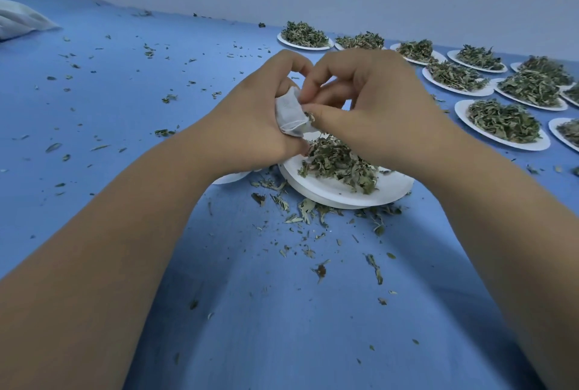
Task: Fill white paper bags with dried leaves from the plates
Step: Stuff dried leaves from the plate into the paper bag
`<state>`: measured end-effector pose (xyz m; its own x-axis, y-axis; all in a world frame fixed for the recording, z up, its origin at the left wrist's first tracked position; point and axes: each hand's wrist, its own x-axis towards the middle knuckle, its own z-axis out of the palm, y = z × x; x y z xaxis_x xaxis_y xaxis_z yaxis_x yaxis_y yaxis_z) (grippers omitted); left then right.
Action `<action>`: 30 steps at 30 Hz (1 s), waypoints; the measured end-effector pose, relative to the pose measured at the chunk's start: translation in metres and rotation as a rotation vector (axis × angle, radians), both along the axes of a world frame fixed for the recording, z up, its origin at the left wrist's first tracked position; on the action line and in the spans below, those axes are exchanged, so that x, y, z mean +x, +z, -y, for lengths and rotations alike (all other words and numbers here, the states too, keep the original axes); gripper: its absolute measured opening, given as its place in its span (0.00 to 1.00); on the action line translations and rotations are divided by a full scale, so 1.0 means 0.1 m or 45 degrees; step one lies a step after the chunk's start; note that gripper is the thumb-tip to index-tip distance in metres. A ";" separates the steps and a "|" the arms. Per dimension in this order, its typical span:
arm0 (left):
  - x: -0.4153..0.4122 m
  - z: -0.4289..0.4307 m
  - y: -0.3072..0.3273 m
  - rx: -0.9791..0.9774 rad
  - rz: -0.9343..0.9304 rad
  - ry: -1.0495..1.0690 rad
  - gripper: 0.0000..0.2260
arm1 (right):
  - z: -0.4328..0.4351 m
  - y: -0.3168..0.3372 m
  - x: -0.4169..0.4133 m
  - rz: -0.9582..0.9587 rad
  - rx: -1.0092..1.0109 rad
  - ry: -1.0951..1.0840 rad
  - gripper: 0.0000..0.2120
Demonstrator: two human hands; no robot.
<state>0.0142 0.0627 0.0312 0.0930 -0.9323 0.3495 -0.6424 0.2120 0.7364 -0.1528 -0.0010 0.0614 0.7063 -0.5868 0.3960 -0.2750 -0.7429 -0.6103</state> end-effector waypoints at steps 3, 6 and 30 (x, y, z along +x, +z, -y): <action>0.03 0.02 0.00 -0.012 -0.030 0.060 0.29 | -0.03 -0.04 -0.07 0.002 0.032 0.041 0.05; 0.07 0.03 0.00 -0.025 -0.062 0.097 0.29 | -0.04 -0.01 -0.15 0.151 -0.023 -0.005 0.05; 0.18 0.04 -0.03 0.203 0.100 0.149 0.22 | 0.10 -0.16 -0.42 -0.477 -0.200 0.060 0.25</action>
